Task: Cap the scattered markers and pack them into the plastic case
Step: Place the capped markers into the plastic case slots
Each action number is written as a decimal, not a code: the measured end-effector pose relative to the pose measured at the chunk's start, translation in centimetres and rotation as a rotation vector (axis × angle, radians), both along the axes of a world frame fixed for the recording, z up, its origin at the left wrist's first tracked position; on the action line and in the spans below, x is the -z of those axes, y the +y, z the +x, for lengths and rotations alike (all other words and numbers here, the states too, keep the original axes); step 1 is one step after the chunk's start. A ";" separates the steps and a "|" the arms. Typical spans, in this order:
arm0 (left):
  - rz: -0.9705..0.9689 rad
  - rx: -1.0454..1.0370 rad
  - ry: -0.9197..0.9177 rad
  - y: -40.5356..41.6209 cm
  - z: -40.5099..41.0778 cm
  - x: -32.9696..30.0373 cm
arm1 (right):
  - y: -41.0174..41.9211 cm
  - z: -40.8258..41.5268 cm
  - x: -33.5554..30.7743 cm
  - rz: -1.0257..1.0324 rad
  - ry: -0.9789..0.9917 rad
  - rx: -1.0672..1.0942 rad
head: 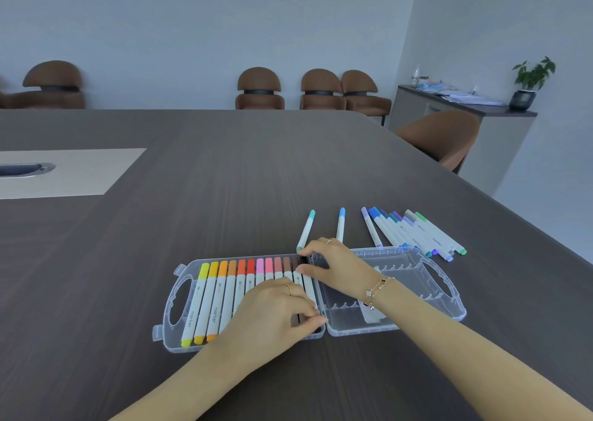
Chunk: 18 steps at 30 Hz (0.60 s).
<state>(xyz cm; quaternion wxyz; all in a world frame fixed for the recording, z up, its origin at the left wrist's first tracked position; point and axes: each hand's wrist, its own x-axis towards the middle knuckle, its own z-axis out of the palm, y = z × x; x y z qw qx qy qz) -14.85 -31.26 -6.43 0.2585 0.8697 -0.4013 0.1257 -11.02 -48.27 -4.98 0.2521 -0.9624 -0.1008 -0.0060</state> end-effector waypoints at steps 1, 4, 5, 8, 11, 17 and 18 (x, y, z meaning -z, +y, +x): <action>0.009 0.003 0.008 0.0 0.0 0.0 | 0.0 0.0 0.0 -0.008 0.002 -0.001; 0.035 0.017 0.063 0.3 0.2 -0.5 | 0.0 0.0 0.0 -0.018 -0.004 0.001; 0.047 0.023 0.085 0.4 0.3 -0.7 | 0.1 0.0 0.0 -0.022 -0.004 0.001; 0.076 0.030 0.166 0.8 0.6 -1.3 | 0.1 -0.2 -0.2 -0.049 -0.006 -0.007; 0.082 -0.004 0.189 0.9 1.1 -1.8 | -0.5 -0.5 -0.5 -0.060 -0.030 -0.015; -0.013 -0.158 0.163 0.5 4.9 -3.6 | -5.1 -2.1 -1.6 0.021 -0.084 0.037; -0.009 -0.195 0.179 0.2 5.8 -3.9 | -6.0 -2.4 -1.7 0.027 -0.091 0.049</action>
